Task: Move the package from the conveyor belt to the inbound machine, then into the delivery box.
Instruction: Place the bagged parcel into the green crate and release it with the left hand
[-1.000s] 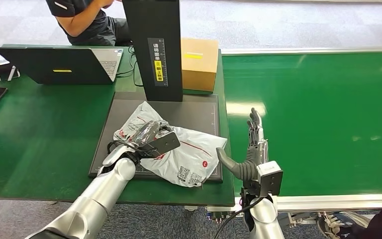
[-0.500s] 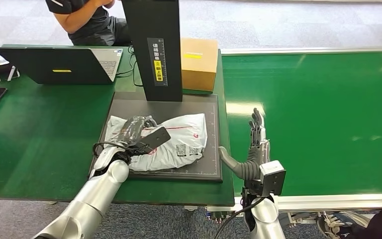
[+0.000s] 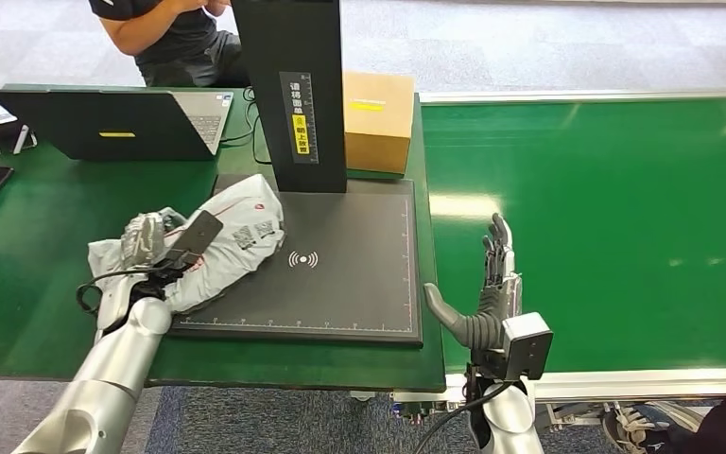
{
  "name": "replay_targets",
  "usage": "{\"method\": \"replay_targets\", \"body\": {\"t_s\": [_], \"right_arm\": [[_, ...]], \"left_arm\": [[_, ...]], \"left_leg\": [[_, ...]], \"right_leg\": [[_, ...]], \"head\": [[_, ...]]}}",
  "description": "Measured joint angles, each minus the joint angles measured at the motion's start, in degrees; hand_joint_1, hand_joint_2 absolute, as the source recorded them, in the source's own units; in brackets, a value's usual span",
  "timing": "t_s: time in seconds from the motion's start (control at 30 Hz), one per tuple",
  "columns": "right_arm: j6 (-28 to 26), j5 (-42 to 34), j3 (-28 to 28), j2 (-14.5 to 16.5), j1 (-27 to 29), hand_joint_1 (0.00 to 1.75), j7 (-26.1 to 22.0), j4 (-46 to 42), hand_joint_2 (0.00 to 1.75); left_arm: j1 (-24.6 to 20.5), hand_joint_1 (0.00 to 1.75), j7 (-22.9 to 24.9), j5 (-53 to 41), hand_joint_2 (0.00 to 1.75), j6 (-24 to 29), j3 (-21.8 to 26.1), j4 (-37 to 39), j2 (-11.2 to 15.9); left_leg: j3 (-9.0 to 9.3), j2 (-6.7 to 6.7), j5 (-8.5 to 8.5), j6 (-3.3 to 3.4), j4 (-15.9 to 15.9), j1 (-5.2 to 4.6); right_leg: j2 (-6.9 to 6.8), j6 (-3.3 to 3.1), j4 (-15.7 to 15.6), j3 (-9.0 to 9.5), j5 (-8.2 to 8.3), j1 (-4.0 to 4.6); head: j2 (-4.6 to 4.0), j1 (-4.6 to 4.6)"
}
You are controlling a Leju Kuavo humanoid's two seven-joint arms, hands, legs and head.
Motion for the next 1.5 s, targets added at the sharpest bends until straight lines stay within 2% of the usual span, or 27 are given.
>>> {"method": "replay_targets", "body": {"t_s": [0.27, 0.37, 0.4, 0.43, 0.47, 0.5, 0.57, 0.73, 0.87, 0.97, 1.13, 1.3, 1.4, 1.5], "right_arm": [[-2.12, -0.46, -0.02, 0.00, 1.63, 0.00, 0.66, -2.03, 1.75], [-2.54, -0.80, -0.03, 0.00, 1.82, 0.00, 1.00, -2.78, 1.75], [-2.62, -0.88, -0.03, 0.00, 1.84, 0.00, 1.09, -2.98, 1.75], [-2.69, -0.93, -0.03, 0.00, 1.86, 0.00, 1.16, -3.16, 1.75], [-2.78, -0.95, -0.03, 0.00, 1.88, 0.00, 1.20, -3.33, 1.75], [-2.91, -0.98, -0.03, 0.00, 1.92, 0.00, 1.26, -3.49, 1.75], [-3.15, -1.02, -0.02, 0.00, 2.04, 0.00, 1.36, -3.80, 1.75], [-3.21, -1.06, -0.02, 0.00, 2.42, 0.00, 1.95, -4.67, 1.75], [-2.73, -1.03, -0.02, 0.00, 2.50, 0.00, 2.24, -5.03, 1.75], [-2.23, -0.96, -0.03, 0.00, 2.55, 0.00, 2.30, -5.29, 1.75], [-1.42, -0.75, -0.05, 0.00, 2.56, 0.00, 2.30, -5.40, 1.75], [-1.27, -0.71, -0.07, 0.00, 2.58, 0.00, 2.30, -5.43, 1.75], [-0.93, -0.59, -0.11, 0.00, 2.58, 0.00, 2.27, -5.54, 1.75], [0.42, -0.48, -0.17, 0.00, 2.46, 0.00, 2.10, -5.50, 1.75]], "left_arm": [[1.38, 1.73, 0.96, 0.16, 1.75, 7.60, 11.28, -0.47, 3.58], [1.74, 0.70, 0.16, -0.08, 1.75, 9.17, 14.70, -1.00, 4.09], [1.78, 0.53, -0.21, -0.21, 1.75, 9.64, 15.63, -1.14, 4.14], [1.80, 0.70, -0.53, -0.32, 1.75, 10.03, 16.41, -1.28, 4.17], [1.80, 0.62, -0.82, -0.47, 1.75, 10.39, 17.10, -1.41, 4.16], [1.83, 0.50, -1.07, -0.65, 1.75, 10.79, 17.68, -1.57, 4.16], [1.93, 0.00, -1.59, -1.04, 1.75, 11.89, 18.57, -2.01, 4.12], [2.77, 0.00, -5.63, -0.12, 1.75, 15.38, 19.80, -4.60, 3.67], [4.00, 0.00, -9.47, 2.76, 0.00, 15.77, 20.44, -7.76, 2.53], [5.26, 0.00, -13.05, 6.43, 0.00, 15.65, 20.57, -10.85, 1.34], [8.10, 0.00, -21.59, 15.46, 0.00, 13.66, 20.10, -18.05, -1.66], [9.43, 0.00, -22.83, 17.25, 0.00, 12.61, 19.50, -22.15, -3.28], [10.48, 0.00, -26.73, 23.80, 0.00, 6.53, 18.84, -24.72, -4.37], [12.43, 0.00, -31.98, 35.54, 0.00, -7.22, 16.81, -28.24, -6.13]], "left_leg": [[-0.04, 0.00, 0.00, 0.00, 0.00, 0.00], [-0.06, 0.00, 0.00, 0.00, 0.01, 0.00], [-0.07, 0.00, 0.00, 0.00, 0.01, 0.00], [-0.07, 0.00, 0.00, 0.00, 0.01, 0.00], [-0.07, 0.00, 0.00, 0.00, 0.02, -0.01], [-0.07, 0.00, 0.00, 0.00, 0.02, -0.01], [-0.07, 0.00, 0.00, 0.00, 0.03, -0.01], [-0.07, 0.00, 0.00, 0.00, 0.03, -0.01], [-0.07, 0.00, 0.00, 0.00, 0.03, -0.01], [-0.07, 0.01, 0.00, 0.00, 0.03, -0.01], [-0.07, 0.01, 0.00, 0.00, 0.04, -0.01], [-0.07, 0.00, -0.01, 0.00, 0.03, -0.01], [-0.06, 0.00, -0.01, 0.00, 0.03, -0.01], [-0.08, 0.00, -0.01, 0.00, 0.03, -0.02]], "right_leg": [[0.00, -0.01, 0.00, -0.05, -0.02, 0.00], [-0.01, -0.01, -0.01, -0.07, -0.02, 0.00], [-0.01, -0.01, -0.01, -0.07, -0.02, 0.00], [-0.01, -0.01, -0.01, -0.07, -0.02, -0.01], [-0.01, -0.01, -0.01, -0.07, -0.01, -0.01], [-0.01, -0.01, -0.01, -0.07, -0.01, -0.01], [-0.01, -0.01, -0.01, -0.07, -0.01, -0.01], [0.00, -0.01, -0.01, -0.08, -0.01, -0.01], [0.00, -0.01, -0.01, -0.08, -0.01, -0.01], [0.00, -0.01, -0.01, -0.08, -0.01, -0.01], [0.00, -0.01, -0.02, -0.08, -0.01, -0.01], [0.00, -0.01, -0.02, -0.08, -0.01, -0.01], [0.00, -0.01, -0.02, -0.09, -0.01, 0.00], [0.00, -0.01, -0.02, -0.08, -0.01, -0.02]], "head": [[0.00, 0.01], [0.00, 0.01], [0.00, 0.01], [0.00, 0.00], [0.00, 0.01], [0.00, 0.01], [0.00, 0.01], [0.00, 0.00], [0.00, 0.00], [0.00, 0.00], [0.00, 0.01], [0.00, 0.00], [0.00, -0.01], [0.00, 0.00]]}}
